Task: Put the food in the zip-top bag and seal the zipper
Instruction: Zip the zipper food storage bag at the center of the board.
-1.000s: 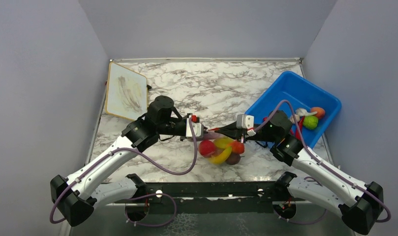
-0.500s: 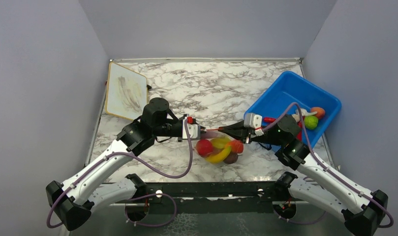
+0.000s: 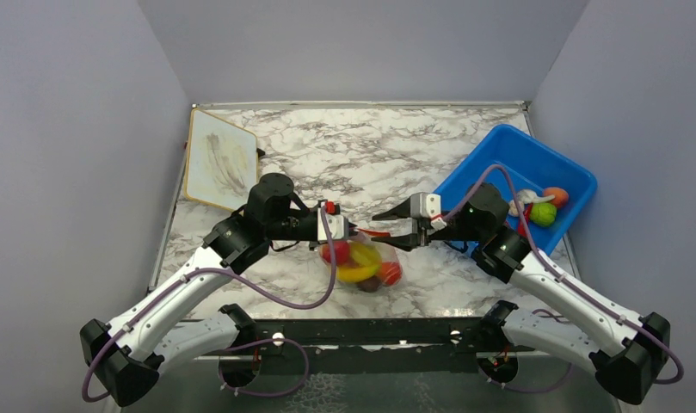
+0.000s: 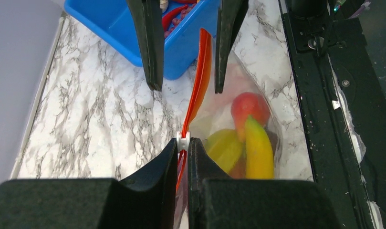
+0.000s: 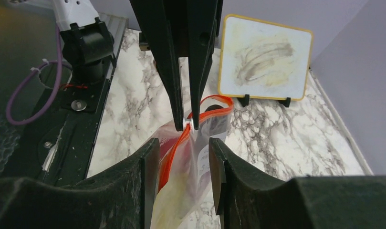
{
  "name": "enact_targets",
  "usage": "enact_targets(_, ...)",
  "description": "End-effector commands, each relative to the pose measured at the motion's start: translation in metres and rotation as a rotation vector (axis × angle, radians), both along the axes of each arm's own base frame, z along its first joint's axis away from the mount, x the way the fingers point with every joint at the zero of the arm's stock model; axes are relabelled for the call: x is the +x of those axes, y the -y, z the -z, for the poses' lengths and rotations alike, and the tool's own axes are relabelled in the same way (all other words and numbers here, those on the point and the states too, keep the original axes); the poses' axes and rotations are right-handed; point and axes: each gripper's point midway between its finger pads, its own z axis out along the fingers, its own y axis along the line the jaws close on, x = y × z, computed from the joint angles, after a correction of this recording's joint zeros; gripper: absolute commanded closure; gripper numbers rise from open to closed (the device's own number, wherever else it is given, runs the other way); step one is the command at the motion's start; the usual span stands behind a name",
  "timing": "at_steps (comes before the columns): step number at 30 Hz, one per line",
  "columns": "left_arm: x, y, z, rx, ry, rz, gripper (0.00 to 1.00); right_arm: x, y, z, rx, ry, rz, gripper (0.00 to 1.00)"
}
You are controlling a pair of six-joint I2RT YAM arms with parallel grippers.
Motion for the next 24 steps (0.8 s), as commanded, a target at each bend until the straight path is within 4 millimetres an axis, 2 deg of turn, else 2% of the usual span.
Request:
enact_targets(1, -0.001, 0.004, -0.014, -0.047, 0.024, 0.019, 1.00, -0.009, -0.007, 0.007, -0.029, -0.045, -0.082, 0.57)
enact_targets(4, -0.001, 0.005, -0.018, -0.054, 0.022, 0.024, 1.00, -0.008, -0.006, 0.003, -0.014, -0.059, -0.067, 0.57)
enact_targets(6, 0.000, 0.006, -0.020, -0.056, 0.021, 0.026, 1.00, -0.006, -0.005, 0.002, -0.018, -0.059, -0.045, 0.62)
enact_targets(7, 0.000, 0.007, -0.020, -0.055, 0.020, 0.027, 1.00, -0.005, -0.004, 0.002, -0.018, -0.056, -0.035, 0.68)
enact_targets(8, 0.000, 0.007, -0.019, -0.054, 0.017, 0.029, 1.00, -0.004, -0.003, 0.001, -0.015, -0.053, -0.028, 0.79)
enact_targets(9, 0.000, 0.008, -0.018, -0.051, 0.013, 0.030, 1.00, -0.004, -0.002, 0.001, -0.007, -0.053, -0.020, 0.93)
enact_targets(10, 0.001, 0.008, -0.017, -0.048, 0.012, 0.028, 1.00, -0.004, -0.001, 0.000, 0.003, -0.055, -0.013, 0.99)
enact_targets(15, 0.005, 0.006, -0.016, -0.030, 0.021, 0.008, 1.00, -0.003, -0.002, -0.009, 0.018, -0.116, 0.001, 0.99)
enact_targets(18, 0.003, 0.005, -0.025, -0.032, 0.029, 0.016, 1.00, 0.004, 0.000, -0.012, 0.012, -0.123, 0.047, 0.99)
enact_targets(24, 0.005, -0.004, -0.026, -0.014, 0.068, -0.024, 1.00, 0.019, 0.008, -0.017, 0.010, -0.067, 0.149, 0.99)
